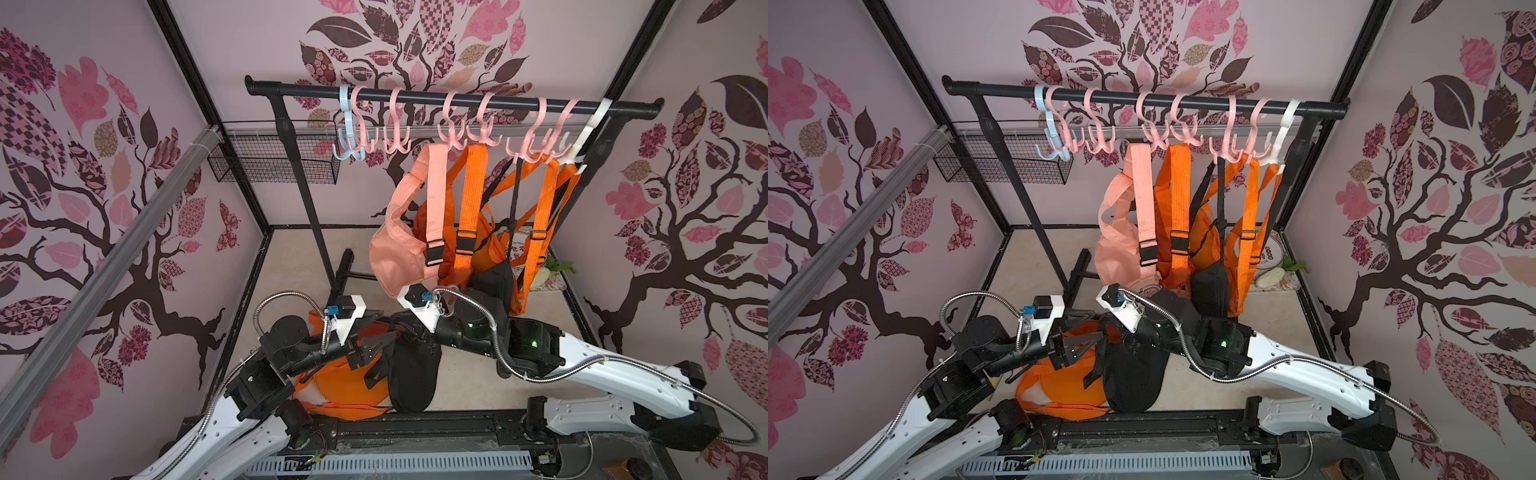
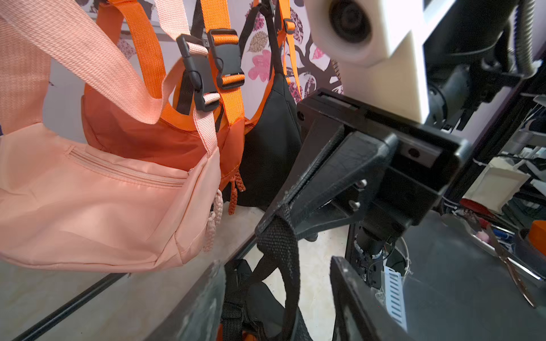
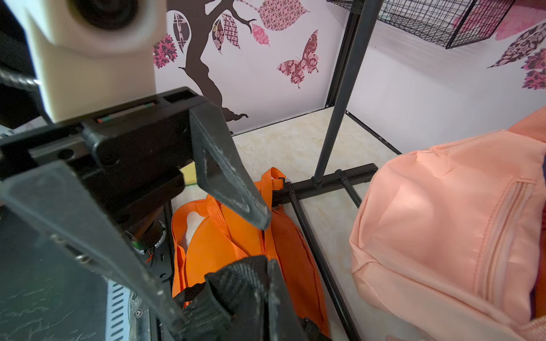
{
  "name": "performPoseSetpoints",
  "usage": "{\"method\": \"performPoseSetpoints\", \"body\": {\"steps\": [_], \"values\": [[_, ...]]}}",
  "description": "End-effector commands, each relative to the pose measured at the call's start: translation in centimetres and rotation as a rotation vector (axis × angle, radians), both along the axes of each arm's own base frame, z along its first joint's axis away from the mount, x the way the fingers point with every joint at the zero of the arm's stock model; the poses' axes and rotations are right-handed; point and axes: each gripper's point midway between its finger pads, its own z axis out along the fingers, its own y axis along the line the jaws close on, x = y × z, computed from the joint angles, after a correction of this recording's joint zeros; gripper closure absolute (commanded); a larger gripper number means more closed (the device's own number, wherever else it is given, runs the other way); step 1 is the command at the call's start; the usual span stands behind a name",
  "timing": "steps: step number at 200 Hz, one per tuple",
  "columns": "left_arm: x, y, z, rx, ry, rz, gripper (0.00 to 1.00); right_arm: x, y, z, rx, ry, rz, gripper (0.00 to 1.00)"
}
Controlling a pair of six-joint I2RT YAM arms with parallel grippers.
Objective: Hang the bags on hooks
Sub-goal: Pick up the bag from the bag.
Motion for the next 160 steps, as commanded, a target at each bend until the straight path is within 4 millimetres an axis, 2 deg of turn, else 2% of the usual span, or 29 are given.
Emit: {"method": "performPoseSetpoints", "body": {"steps": [1,47,66,85,121,139,160], "values": [[0.0,-0.4,1.7,-0.026,0.008,-0.014,0.47,-0.8,0.1,1.7,0.037,-0.002,0.041,1.00],[0.8,-0.2,2.6,0.001,-0.014,0.027,0.83,-1.3,-0.2,0.4,0.030,0.019,0.059,1.00],[1.3,0.8,3.7,-0.007,-0.037,0.089,1.00,-1.0,-0.5,-0.8,0.004,0.025,0.039,0.91],[1.4,1.7,4.7,-0.011,-0.049,0.135,1.00,-0.6,-1.1,-1.7,0.016,0.004,0.008,0.68],[1.0,2.2,5.9,-0.030,-0.040,0.133,1.00,-0.3,-1.4,-2.3,0.039,-0.049,-0.001,0.38],[0.6,2.0,6.3,-0.036,-0.037,0.111,1.00,0.3,-1.0,-2.5,0.041,-0.075,-0.013,0.33],[0.2,2.2,6.7,-0.032,-0.035,0.101,1.00,2.3,-1.5,-2.2,0.069,-0.102,-0.088,0.30]]}}
